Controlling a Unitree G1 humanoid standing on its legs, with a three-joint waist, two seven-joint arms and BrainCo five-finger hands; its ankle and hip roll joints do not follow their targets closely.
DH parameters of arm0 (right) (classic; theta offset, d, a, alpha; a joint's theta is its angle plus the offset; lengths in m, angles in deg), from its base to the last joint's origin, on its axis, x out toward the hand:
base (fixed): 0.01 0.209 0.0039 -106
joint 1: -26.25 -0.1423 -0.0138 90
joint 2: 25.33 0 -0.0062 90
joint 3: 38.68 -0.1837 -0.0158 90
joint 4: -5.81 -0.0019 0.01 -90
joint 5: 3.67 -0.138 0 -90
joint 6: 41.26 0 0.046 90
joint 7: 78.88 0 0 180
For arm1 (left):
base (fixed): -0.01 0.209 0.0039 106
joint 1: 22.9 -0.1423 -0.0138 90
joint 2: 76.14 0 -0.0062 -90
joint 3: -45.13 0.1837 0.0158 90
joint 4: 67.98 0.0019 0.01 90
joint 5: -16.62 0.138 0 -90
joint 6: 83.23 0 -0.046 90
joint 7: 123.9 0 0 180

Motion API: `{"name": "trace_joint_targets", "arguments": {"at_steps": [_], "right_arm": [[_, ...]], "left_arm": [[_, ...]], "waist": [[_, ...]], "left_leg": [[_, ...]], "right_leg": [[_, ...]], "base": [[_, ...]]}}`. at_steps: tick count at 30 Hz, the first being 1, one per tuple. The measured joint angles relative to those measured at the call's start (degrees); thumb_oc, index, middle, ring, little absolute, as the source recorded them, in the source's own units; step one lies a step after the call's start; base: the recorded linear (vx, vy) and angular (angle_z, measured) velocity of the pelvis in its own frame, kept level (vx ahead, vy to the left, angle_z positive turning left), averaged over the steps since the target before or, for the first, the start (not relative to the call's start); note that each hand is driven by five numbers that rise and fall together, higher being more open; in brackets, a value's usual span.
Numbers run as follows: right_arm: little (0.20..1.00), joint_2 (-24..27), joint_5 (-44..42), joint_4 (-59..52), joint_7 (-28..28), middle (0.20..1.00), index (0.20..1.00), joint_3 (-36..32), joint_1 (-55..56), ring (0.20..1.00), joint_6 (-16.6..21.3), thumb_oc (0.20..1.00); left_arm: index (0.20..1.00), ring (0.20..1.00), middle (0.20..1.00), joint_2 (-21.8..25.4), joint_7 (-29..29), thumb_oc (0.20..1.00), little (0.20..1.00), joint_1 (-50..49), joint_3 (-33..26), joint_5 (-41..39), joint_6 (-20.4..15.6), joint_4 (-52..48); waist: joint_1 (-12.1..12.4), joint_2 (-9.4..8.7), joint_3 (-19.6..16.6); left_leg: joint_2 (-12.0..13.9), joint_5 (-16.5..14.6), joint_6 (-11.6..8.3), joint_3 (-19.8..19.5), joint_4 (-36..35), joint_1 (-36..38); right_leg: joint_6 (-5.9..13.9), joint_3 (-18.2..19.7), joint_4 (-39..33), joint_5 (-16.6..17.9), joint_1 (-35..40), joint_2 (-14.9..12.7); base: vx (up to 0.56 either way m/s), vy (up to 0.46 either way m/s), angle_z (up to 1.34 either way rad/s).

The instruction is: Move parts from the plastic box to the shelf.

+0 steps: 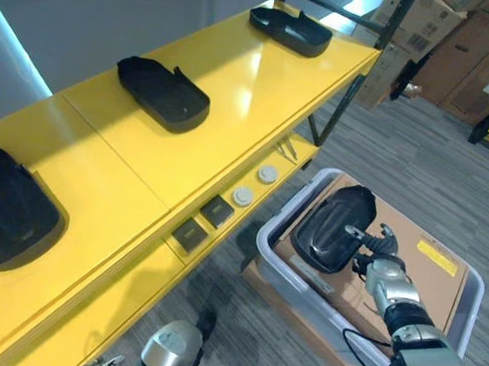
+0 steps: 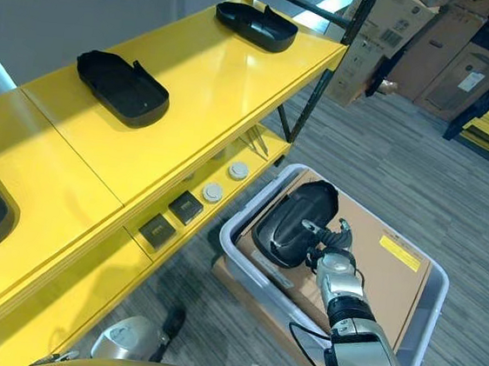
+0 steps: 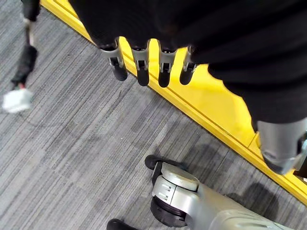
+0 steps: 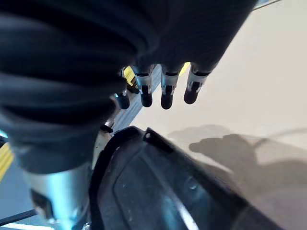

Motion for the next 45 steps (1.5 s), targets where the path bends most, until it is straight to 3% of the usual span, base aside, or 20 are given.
{"name": "trace_joint_targets", "arguments": {"at_steps": [16,26,38,44,45], "right_arm": [[1.000,1.34,2.29,5.49,2.44,1.000,1.000,-0.12,-0.66,1.000,-0.39,1.000],[1.000,2.40,1.18,9.90,2.32,1.000,1.000,1.61,-7.70,1.000,0.04,1.000],[1.000,4.53,1.41,16.35,1.90,1.000,1.000,2.54,-10.73,1.000,0.94,1.000],[1.000,6.61,2.50,20.58,-2.73,1.000,1.000,5.09,-12.61,1.000,-0.31,1.000],[0.940,6.90,2.51,21.33,-2.87,0.940,0.940,6.21,-12.78,0.940,-0.34,0.940]], "left_arm": [[1.000,1.000,1.000,0.69,0.25,1.000,1.000,0.06,0.04,-0.02,-0.75,-0.36],[1.000,1.000,1.000,2.05,1.43,1.000,1.000,2.68,2.43,-1.24,-2.78,-0.40],[1.000,1.000,1.000,2.13,1.77,1.000,1.000,4.82,2.94,-3.48,-4.42,-0.61],[1.000,1.000,1.000,2.68,2.32,1.000,1.000,6.51,3.13,-4.07,-4.98,-0.99],[1.000,1.000,1.000,3.20,2.36,1.000,1.000,6.85,4.25,-4.62,-4.92,-1.87]], "waist": [[1.24,-1.10,2.60],[2.79,1.19,7.38],[3.18,0.73,9.18],[4.36,-0.59,10.36],[4.64,-0.68,10.38]], "left_leg": [[0.42,-0.99,-0.52,-1.55,4.03,-2.85],[1.10,0.12,-1.89,-2.94,5.72,-7.28],[1.05,0.22,-1.94,-2.93,5.17,-8.00],[1.09,0.24,-2.01,-3.20,5.28,-8.60],[1.08,0.24,-2.02,-3.44,5.57,-9.17]], "right_leg": [[-0.17,-1.47,0.32,-0.50,-0.62,1.06],[0.12,-2.55,1.27,-0.11,-4.34,2.01],[0.14,-2.66,1.01,-0.15,-5.18,2.04],[0.14,-2.98,1.25,-0.16,-5.63,2.17],[0.14,-3.18,1.32,-0.16,-5.95,2.24]], "base": [[0.00,-0.003,0.05],[-0.11,-0.022,0.07],[-0.06,-0.001,0.00],[-0.04,-0.024,0.02],[-0.08,-0.037,0.10]]}}
